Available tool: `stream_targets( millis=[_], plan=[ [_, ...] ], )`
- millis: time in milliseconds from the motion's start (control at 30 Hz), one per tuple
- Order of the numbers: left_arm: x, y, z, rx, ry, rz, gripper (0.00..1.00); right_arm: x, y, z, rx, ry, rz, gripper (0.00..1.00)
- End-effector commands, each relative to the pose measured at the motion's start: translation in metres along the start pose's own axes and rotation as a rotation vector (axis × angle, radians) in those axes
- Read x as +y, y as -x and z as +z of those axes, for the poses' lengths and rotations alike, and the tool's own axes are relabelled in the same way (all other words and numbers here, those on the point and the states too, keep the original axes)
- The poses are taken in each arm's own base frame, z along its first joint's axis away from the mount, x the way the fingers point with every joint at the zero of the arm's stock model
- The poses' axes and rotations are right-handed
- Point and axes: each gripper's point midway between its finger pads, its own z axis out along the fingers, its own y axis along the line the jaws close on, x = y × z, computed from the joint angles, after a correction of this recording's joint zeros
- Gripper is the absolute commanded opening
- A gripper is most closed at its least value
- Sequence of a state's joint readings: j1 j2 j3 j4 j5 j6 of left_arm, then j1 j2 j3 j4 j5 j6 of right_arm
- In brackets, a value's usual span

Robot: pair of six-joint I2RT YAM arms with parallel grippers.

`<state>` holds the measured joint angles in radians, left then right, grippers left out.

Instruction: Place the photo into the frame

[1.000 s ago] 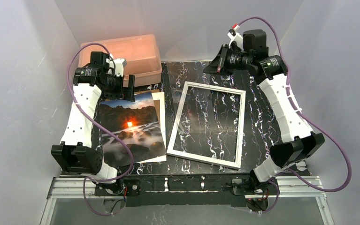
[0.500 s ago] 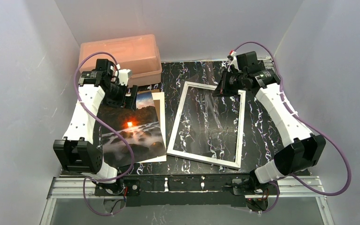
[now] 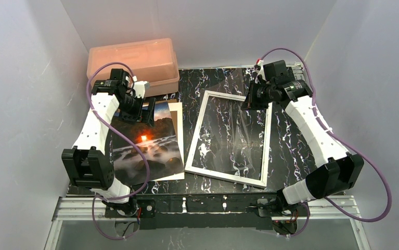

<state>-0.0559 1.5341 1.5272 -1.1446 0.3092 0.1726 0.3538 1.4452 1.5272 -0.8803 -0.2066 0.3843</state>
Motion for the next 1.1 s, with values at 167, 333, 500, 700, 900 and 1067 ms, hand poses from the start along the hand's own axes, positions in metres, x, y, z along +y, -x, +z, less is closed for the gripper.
stream_targets(
  millis=[167, 333, 500, 700, 900, 1067],
  plan=[
    [-0.009, -0.003, -0.003, -0.011, -0.053, 0.030, 0.99, -0.001, -0.005, -0.009, -0.031, 0.002, -0.032, 0.01],
    [-0.005, -0.003, -0.001, -0.004, -0.039, 0.031, 0.98, -0.004, -0.008, -0.005, -0.035, 0.001, -0.030, 0.01],
    [-0.006, 0.002, -0.002, -0.017, -0.040, 0.032, 0.98, -0.006, -0.009, -0.002, -0.031, -0.005, -0.029, 0.01],
    [-0.006, 0.000, 0.001, -0.006, -0.050, 0.034, 0.98, -0.011, -0.011, -0.003, -0.025, -0.029, -0.033, 0.01],
    [-0.006, -0.007, 0.017, 0.013, -0.078, 0.031, 0.98, -0.018, -0.015, -0.002, -0.024, -0.058, -0.042, 0.01],
    [-0.005, -0.008, 0.023, 0.025, -0.080, 0.020, 0.98, -0.028, -0.021, 0.001, -0.019, -0.094, -0.037, 0.01]
  ],
)
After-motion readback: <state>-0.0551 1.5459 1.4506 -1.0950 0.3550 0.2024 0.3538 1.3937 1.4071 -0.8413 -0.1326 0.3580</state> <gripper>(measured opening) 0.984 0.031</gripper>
